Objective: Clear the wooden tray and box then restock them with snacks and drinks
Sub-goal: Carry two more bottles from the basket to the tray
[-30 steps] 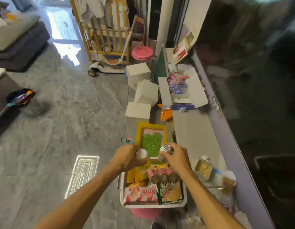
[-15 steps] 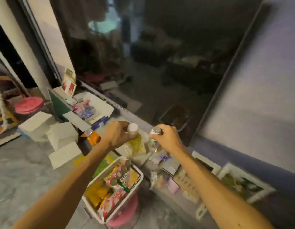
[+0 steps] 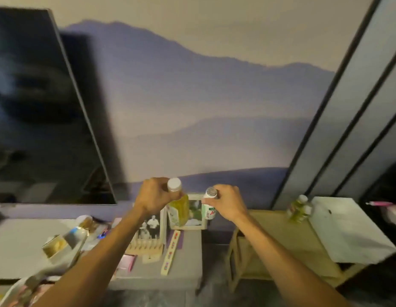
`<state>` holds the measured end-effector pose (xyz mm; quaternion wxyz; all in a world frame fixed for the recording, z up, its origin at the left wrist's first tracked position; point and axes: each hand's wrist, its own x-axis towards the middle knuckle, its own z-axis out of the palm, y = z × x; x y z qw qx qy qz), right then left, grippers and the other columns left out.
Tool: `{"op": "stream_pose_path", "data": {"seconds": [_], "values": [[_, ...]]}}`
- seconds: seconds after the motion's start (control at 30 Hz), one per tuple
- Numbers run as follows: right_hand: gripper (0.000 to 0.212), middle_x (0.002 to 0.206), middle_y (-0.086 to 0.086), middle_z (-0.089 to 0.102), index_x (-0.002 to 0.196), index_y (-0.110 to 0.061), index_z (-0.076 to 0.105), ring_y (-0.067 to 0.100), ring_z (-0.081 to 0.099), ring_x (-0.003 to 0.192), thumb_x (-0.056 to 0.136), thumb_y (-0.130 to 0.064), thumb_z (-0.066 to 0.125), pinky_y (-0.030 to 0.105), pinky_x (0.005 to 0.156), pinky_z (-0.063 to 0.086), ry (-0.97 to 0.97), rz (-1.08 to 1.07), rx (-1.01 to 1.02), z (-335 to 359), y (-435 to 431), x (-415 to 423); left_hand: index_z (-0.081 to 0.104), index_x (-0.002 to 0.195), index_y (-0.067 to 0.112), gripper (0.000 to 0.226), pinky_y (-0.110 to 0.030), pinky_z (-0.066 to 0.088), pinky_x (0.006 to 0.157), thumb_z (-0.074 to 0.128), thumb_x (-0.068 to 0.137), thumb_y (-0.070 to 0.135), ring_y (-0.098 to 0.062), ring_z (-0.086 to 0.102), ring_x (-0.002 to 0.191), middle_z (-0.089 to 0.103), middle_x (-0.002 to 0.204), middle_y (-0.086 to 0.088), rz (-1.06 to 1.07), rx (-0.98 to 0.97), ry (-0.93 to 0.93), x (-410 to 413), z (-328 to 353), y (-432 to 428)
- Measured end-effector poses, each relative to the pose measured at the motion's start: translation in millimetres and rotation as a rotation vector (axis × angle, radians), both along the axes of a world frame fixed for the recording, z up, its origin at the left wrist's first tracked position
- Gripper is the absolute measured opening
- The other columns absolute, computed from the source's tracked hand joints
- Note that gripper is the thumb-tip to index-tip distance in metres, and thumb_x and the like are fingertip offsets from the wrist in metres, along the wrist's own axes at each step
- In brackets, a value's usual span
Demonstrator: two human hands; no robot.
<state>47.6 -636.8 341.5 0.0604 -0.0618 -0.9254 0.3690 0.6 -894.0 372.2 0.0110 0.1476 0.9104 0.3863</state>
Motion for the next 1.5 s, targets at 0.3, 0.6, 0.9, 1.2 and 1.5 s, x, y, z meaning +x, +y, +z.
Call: {"op": "stream_pose_path", "data": {"seconds": [0.3,0.6,0.9,1.2,1.5], "values": [[0.022,0.079,-0.004,0.072,0.081,-0.021,0.070,0.007,0.066,0.072,0.078,-0.035,0.086,0.031,0.063,0.048,-0.090,-0.330,-0.016,-36,251,102,0.075,0.080,0.040,0.017,-0.022,0.058,0.068,0.092,0.076,0.041,0.008,0.072,0.078,0.077,0.079,0.021,-0.281,0.088,-0.081,35,-37,273],[0.021,0.090,-0.010,0.072,0.094,-0.032,0.069,0.014,0.070,0.087,0.084,-0.033,0.087,0.025,0.082,0.057,-0.183,-0.511,-0.210,-82,388,106,0.077,0.092,0.030,0.027,-0.035,0.062,0.075,0.087,0.077,0.050,-0.004,0.072,0.078,0.076,0.081,0.013,-0.265,0.083,-0.247,13,-108,460],[0.040,0.091,-0.007,0.073,0.104,-0.016,0.079,0.013,0.066,0.081,0.075,-0.040,0.092,0.026,0.076,0.051,-0.315,-0.611,-0.115,-155,486,33,0.072,0.086,0.029,0.045,-0.036,0.058,0.068,0.069,0.068,0.069,-0.006,0.066,0.073,0.071,0.076,0.013,-0.164,0.026,-0.312,-40,-203,570],[0.027,0.096,0.011,0.077,0.103,-0.009,0.076,0.027,0.071,0.092,0.084,-0.028,0.083,0.023,0.072,0.042,-0.427,-0.537,-0.016,-246,526,-7,0.071,0.098,0.029,0.039,-0.041,0.056,0.071,0.085,0.074,0.057,-0.021,0.069,0.081,0.077,0.088,0.009,0.041,0.005,-0.349,-36,-275,627],[0.020,0.078,0.002,0.070,0.082,-0.015,0.067,0.020,0.068,0.073,0.101,-0.022,0.064,0.026,0.060,0.042,-0.376,-0.507,-0.044,-302,540,-29,0.066,0.100,0.023,0.042,-0.041,0.058,0.067,0.083,0.080,0.055,-0.027,0.070,0.076,0.075,0.085,0.002,0.289,0.035,-0.310,-9,-323,679]]}}
